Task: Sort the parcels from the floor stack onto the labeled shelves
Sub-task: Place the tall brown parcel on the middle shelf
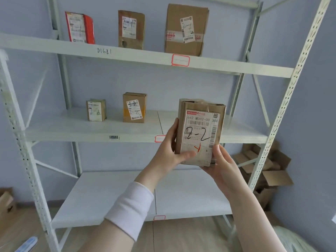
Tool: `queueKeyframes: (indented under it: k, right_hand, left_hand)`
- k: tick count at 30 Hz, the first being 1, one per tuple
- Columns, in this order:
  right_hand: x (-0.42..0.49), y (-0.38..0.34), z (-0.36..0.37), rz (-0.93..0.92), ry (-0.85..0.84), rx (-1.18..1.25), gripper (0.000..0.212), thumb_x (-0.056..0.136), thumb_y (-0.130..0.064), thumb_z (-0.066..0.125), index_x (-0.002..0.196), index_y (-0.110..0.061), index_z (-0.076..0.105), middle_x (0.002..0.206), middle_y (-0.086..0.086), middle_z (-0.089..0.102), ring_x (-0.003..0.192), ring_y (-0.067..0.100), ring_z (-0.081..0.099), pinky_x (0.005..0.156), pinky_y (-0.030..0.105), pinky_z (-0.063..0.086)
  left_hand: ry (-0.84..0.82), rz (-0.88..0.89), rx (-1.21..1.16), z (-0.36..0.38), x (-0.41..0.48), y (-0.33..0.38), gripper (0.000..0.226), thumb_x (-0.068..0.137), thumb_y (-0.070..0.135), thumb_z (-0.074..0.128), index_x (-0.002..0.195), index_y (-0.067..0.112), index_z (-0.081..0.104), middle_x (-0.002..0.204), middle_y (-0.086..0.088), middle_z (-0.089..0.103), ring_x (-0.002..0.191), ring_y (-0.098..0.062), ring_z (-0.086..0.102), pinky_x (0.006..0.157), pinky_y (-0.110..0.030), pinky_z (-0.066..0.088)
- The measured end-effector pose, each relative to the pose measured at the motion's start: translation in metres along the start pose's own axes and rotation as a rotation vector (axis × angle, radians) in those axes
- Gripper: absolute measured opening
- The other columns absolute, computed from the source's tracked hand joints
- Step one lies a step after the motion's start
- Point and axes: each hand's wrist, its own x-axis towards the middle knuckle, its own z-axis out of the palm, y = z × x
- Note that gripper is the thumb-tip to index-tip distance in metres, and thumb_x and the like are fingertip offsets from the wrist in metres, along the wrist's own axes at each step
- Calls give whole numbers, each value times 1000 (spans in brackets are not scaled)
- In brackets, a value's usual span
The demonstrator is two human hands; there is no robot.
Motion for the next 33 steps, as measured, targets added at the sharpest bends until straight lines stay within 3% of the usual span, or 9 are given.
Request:
queueKeyframes:
  k: [3, 10, 14, 22, 27, 30, 33]
  right_hand:
    - [39, 10, -1, 0, -2, 19, 89, 59, -62, 74, 133, -19, 51, 124, 7, 64, 114, 23, 61, 86, 34, 55]
    - [115, 46, -14, 53, 12, 57, 67, 71, -48, 59, 131, -20, 52, 122, 6, 65, 115, 23, 60, 89, 36, 55]
    - [156, 68, -32, 82, 12, 80, 55, 77, -42, 54, 128, -21, 55, 122, 5, 65, 113, 21, 62, 88, 35, 55]
    - [248, 97, -83, 91, -84, 21, 82, 65, -59, 72, 133, -17, 51, 125, 6, 63, 116, 22, 60, 93, 39, 53]
    - [304, 116, -101, 83, -76, -148, 57, 82, -41, 52, 134, -17, 50, 121, 2, 66, 114, 19, 60, 94, 34, 51]
    - [332, 126, -104, 36, -29, -284, 28, 95, -20, 49, 120, -18, 61, 107, -9, 69, 95, 3, 62, 80, 14, 48]
    - [366, 135, -110, 11, -16, -398, 27, 95, -13, 50, 118, -15, 63, 103, -11, 68, 83, -14, 60, 69, 3, 44]
  left_hand:
    - [-4, -10, 1, -15, 34, -17, 94, 78, 5, 71, 148, 31, 14, 132, 18, 49, 116, 9, 49, 97, -25, 49]
    - [11, -53, 9, -36, 97, -72, 95, 77, 3, 72, 149, 28, 14, 138, 11, 47, 123, 2, 47, 102, -27, 46]
    - [34, -86, 2, -39, 132, -105, 93, 77, 3, 72, 146, 31, 17, 131, 20, 48, 122, 3, 47, 100, -23, 46]
    - [121, -119, 46, -28, 207, -159, 94, 76, 7, 74, 148, 27, 17, 137, 15, 46, 127, 2, 44, 105, -26, 43]
    - [192, -157, 86, -37, 248, -188, 93, 76, 5, 73, 148, 20, 17, 141, 8, 45, 128, -3, 44, 103, -18, 41]
    - [212, -184, 137, -45, 273, -208, 92, 75, 4, 74, 148, 19, 18, 141, 5, 46, 128, -5, 44, 103, -21, 42]
    - [229, -199, 185, -55, 299, -229, 94, 74, 5, 76, 147, 18, 19, 141, 5, 46, 129, -6, 44, 106, -22, 39]
